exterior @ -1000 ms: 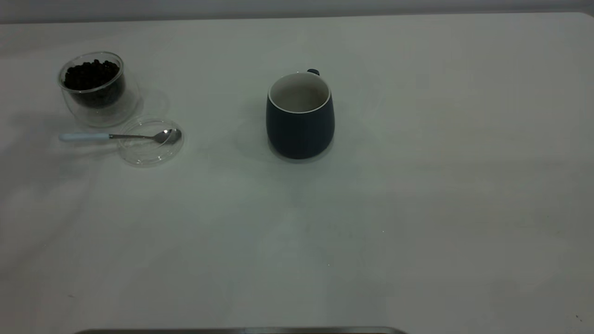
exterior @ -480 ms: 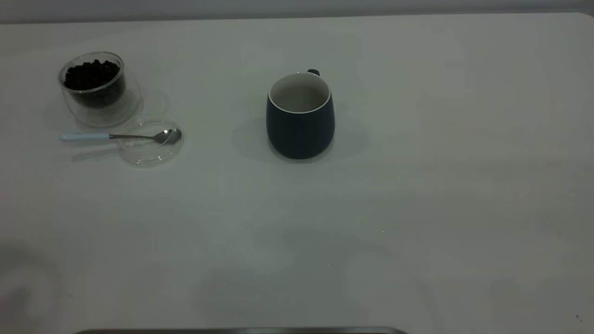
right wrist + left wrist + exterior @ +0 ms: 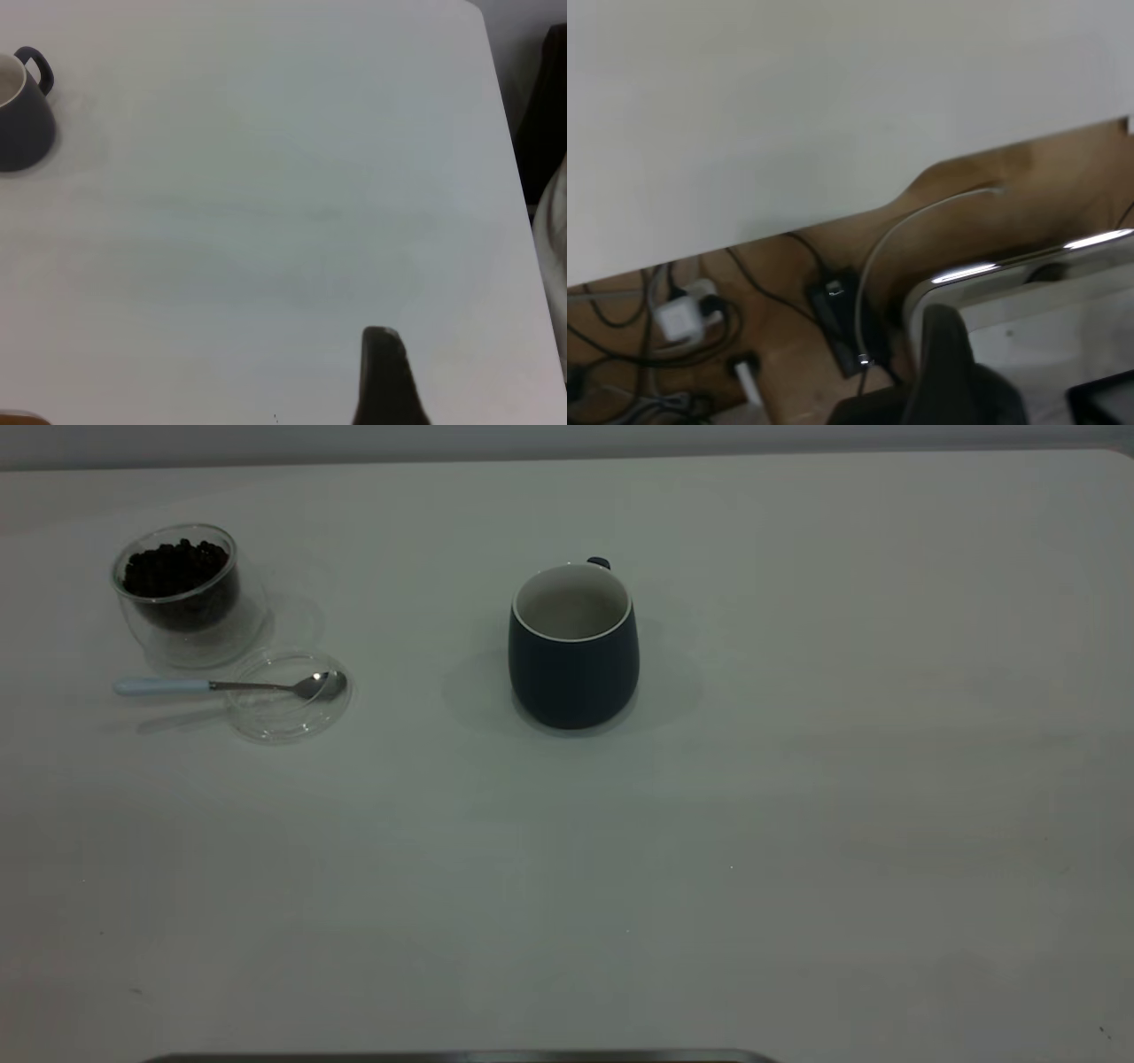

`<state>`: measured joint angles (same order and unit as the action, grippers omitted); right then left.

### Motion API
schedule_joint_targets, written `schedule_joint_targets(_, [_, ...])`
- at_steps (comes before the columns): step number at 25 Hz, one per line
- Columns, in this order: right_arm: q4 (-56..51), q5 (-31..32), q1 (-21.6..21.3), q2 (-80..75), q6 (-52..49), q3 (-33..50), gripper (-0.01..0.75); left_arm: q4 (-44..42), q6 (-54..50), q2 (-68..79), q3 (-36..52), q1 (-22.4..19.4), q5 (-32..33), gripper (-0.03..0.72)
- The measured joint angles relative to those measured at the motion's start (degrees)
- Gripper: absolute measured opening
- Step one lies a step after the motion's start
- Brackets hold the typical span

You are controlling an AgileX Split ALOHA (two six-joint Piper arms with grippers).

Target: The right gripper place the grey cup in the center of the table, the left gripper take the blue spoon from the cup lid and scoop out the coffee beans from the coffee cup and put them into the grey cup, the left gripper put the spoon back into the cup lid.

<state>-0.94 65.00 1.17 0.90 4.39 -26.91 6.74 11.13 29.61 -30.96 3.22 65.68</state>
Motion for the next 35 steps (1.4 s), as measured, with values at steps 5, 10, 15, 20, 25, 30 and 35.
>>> schedule_joint_targets(5, [0.00, 0.00, 0.00, 0.00, 0.00, 0.00, 0.459, -4.39, -5.45, -4.11, 2.93, 1.87, -1.81, 0.592])
schedule_joint_targets(10, [0.00, 0.00, 0.00, 0.00, 0.00, 0.00, 0.459, -7.89, -10.69, -9.65, 3.33, 1.87, -1.87, 0.592])
schedule_joint_targets(15, [0.00, 0.00, 0.00, 0.00, 0.00, 0.00, 0.459, -8.41, -11.13, -16.57, 3.38, 1.87, -1.81, 0.592])
schedule_joint_targets(20, [0.00, 0.00, 0.00, 0.00, 0.00, 0.00, 0.459, -8.54, -11.44, -22.08, 3.38, 1.87, -1.54, 0.592])
schedule_joint_targets(25, [0.00, 0.00, 0.00, 0.00, 0.00, 0.00, 0.459, -8.54, -11.49, -25.06, 3.38, 1.87, -1.35, 0.592])
schedule_joint_targets(30, [0.00, 0.00, 0.00, 0.00, 0.00, 0.00, 0.459, -8.74, -11.49, -28.96, 3.38, 0.53, -1.04, 0.592])
schedule_joint_targets(35, [0.00, 0.00, 0.00, 0.00, 0.00, 0.00, 0.459, -8.73, -12.95, -30.62, 3.38, 0.00, -0.81, 0.592])
